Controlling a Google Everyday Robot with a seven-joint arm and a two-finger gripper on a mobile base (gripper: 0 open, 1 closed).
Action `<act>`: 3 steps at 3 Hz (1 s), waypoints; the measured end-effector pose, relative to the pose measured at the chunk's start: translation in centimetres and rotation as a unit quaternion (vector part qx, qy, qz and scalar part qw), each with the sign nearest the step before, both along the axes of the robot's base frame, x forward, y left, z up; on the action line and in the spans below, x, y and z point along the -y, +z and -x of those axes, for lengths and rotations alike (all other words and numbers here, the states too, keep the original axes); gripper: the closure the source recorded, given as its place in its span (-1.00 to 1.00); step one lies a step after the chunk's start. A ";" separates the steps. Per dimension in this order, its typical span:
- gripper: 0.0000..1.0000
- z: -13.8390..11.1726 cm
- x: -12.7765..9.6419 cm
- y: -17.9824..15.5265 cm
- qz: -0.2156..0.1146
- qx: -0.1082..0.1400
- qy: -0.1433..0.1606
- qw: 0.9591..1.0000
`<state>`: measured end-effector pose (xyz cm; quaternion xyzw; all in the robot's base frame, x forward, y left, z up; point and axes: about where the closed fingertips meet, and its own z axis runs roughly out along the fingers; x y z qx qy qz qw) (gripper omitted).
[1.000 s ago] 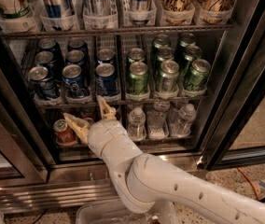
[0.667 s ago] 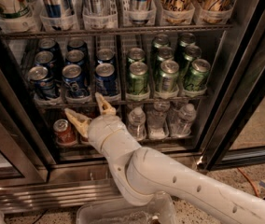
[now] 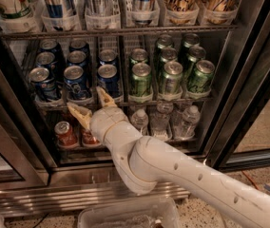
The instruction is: Pick pepsi can from middle shelf of fridge
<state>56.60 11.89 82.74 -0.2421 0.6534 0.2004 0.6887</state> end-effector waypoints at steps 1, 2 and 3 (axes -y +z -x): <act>-0.36 -1.3 -0.3 0.2 0.003 0.000 0.008 1.000; -0.36 -2.5 -0.8 0.3 0.004 0.001 0.017 1.000; -0.38 -3.7 -1.6 0.3 0.003 0.000 0.028 1.000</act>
Offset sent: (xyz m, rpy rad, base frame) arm 0.0412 0.0133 0.0042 -0.0117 -0.0023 0.0564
